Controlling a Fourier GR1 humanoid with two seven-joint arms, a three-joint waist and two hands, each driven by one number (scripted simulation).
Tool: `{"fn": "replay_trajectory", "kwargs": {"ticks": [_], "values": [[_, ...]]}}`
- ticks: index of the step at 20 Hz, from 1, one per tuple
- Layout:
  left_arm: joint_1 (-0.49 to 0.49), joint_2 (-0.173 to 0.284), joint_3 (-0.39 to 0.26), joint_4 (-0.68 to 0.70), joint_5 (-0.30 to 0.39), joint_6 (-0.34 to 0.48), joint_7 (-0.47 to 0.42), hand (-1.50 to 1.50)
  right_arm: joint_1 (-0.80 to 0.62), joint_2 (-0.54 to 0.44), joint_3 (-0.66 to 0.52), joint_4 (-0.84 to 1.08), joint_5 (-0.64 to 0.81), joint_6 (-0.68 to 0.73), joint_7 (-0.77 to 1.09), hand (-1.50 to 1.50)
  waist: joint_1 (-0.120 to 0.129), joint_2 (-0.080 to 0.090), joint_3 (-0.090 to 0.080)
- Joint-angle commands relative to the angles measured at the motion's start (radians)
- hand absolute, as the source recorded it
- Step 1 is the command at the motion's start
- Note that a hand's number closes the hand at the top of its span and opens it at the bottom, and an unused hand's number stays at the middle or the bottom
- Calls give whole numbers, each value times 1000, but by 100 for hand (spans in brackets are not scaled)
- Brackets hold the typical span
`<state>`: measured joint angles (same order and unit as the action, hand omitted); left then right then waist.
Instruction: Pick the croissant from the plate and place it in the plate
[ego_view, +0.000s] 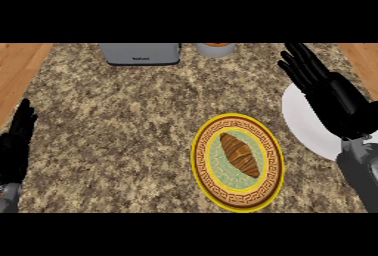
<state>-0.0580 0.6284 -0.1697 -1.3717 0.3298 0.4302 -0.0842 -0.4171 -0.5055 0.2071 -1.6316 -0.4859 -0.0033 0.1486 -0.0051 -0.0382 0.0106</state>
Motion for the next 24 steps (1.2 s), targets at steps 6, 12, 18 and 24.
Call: {"fn": "replay_trajectory", "kwargs": {"ticks": [6,12,18,24], "values": [[-195,-14,-143,-195,-45,-186,-100,0,55,71,288,302,-155,262,351,-150,105,128,-9],[-239,-71,-244,-207,-33,-277,-76,0,-232,-100,505,302,185,635,269,-150,127,81,-9],[-290,-67,-222,-184,-17,-307,-21,0,-430,67,589,537,374,718,156,-150,90,64,-9],[-243,-97,-217,-170,-45,-285,-26,0,-609,162,566,811,381,900,212,-150,55,51,-11]]}}
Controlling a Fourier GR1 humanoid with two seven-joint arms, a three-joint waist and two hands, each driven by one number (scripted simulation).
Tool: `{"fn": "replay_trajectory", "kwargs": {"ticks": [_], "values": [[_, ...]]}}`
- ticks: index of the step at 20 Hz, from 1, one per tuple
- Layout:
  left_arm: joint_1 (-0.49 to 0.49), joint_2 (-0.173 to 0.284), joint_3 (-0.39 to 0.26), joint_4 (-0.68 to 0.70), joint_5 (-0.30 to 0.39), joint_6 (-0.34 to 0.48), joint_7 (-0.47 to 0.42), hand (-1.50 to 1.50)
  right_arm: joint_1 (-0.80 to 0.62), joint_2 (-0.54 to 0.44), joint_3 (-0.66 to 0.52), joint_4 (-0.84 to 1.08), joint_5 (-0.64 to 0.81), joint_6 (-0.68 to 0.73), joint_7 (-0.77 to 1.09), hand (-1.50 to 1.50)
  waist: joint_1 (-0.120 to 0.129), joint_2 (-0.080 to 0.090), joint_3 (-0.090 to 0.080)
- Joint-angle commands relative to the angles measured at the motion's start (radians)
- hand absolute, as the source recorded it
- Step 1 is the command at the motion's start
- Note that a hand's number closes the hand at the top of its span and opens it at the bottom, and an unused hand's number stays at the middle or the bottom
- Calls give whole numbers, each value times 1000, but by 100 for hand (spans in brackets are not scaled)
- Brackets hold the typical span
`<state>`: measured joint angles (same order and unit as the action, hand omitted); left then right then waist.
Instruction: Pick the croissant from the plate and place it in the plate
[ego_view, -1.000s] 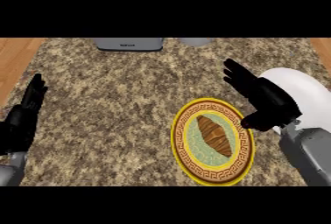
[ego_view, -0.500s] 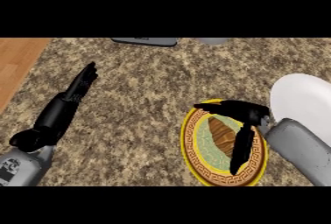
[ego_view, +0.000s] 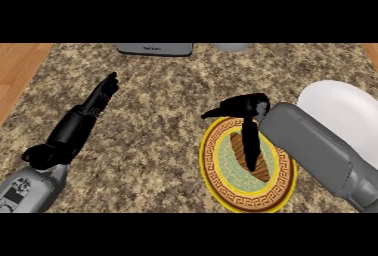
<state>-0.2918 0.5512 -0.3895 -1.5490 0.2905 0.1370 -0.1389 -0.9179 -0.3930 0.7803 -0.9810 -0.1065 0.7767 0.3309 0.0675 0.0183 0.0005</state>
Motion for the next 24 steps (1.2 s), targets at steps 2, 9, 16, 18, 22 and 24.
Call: {"fn": "replay_trajectory", "kwargs": {"ticks": [2,9,16,18,22,24], "values": [[8,-12,0,-39,-19,15,46,0,-137,127,-18,274,-7,146,57,-150,-11,-6,0],[-19,-11,53,1,-5,-28,56,0,-250,182,-11,427,-22,366,150,-150,-35,-10,-1],[24,-29,51,-37,-52,-26,37,0,-339,171,-8,592,99,377,30,-150,-20,-3,0],[9,1,87,-26,-27,-68,48,0,-361,218,-13,659,122,329,29,-150,-13,0,0],[74,-52,51,-39,-83,-37,19,0,-352,247,-33,691,141,363,-26,-150,-24,-6,0],[53,-35,67,-101,-72,-37,84,0,-332,253,-18,706,170,355,-65,-150,-18,-5,0]]}}
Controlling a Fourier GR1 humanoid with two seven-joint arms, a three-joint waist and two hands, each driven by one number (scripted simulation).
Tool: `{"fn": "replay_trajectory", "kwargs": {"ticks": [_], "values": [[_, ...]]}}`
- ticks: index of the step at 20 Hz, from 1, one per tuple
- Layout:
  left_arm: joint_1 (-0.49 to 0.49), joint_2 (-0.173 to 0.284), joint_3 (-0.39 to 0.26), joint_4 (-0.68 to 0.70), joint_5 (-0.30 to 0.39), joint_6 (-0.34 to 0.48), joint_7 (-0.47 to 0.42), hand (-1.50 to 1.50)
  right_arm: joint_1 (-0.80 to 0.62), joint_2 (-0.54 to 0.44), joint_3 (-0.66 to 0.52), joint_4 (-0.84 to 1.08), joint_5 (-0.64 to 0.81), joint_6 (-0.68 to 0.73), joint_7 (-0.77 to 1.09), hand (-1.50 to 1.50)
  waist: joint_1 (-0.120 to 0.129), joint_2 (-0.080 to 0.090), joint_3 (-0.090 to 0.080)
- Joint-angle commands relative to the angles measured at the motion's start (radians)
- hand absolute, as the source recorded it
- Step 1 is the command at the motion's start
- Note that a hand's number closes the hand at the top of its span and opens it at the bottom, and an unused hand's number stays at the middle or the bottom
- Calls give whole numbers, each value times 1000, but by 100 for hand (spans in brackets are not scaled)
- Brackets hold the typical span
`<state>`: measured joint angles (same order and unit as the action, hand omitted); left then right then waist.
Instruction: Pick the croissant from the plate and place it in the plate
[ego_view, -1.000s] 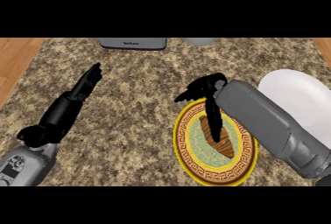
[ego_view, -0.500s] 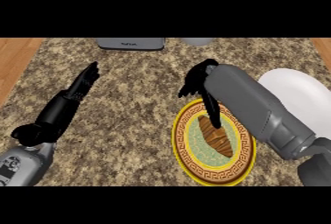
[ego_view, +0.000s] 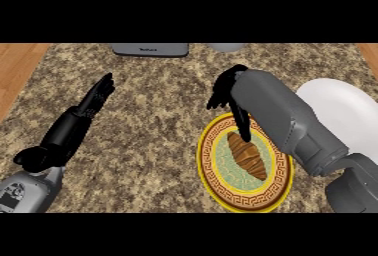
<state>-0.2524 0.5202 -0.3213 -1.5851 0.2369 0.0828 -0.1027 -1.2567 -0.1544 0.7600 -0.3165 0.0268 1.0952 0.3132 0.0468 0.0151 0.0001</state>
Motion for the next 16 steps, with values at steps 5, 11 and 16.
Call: {"fn": "replay_trajectory", "kwargs": {"ticks": [5,11,16], "values": [[-12,-16,38,32,4,-52,-23,0,10,46,30,74,102,28,-113,-150,5,7,0],[19,-32,45,9,-27,-39,3,0,41,31,70,45,169,109,-177,-150,-9,-2,0],[57,13,85,-110,1,-64,73,0,149,23,123,-8,233,92,-219,-150,-13,-8,1]]}}
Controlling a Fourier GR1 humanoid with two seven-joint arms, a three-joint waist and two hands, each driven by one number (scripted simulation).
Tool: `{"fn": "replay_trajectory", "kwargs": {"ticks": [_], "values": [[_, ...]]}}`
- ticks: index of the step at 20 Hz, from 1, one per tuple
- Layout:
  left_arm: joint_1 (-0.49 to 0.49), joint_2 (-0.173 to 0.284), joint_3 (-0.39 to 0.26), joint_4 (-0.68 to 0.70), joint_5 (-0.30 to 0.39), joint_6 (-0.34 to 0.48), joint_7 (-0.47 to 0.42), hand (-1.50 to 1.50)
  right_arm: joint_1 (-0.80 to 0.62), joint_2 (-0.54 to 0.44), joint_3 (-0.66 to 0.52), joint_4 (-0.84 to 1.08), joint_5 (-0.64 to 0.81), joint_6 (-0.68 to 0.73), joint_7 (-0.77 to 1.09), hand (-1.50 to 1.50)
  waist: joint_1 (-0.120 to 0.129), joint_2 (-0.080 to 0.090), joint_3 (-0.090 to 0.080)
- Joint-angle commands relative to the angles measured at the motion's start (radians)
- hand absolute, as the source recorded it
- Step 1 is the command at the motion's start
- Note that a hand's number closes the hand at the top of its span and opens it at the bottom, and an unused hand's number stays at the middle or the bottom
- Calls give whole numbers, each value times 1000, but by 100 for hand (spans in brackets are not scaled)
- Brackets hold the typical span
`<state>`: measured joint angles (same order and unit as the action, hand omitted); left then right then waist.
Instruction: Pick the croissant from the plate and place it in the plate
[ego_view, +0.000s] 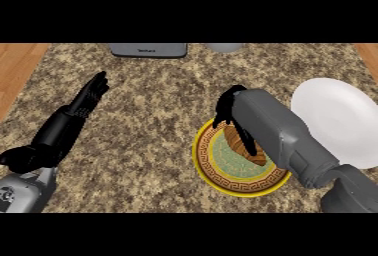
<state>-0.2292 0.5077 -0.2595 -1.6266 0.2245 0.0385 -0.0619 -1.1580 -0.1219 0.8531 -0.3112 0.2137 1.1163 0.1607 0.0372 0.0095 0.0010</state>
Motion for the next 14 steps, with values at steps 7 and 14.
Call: {"fn": "replay_trajectory", "kwargs": {"ticks": [7,14], "values": [[17,-32,22,30,-40,-12,-14,0,95,4,52,-52,78,118,-69,-150,-26,-4,-1],[25,-24,48,-30,-27,-29,23,0,173,7,100,-72,121,67,-97,-150,-11,-1,0]]}}
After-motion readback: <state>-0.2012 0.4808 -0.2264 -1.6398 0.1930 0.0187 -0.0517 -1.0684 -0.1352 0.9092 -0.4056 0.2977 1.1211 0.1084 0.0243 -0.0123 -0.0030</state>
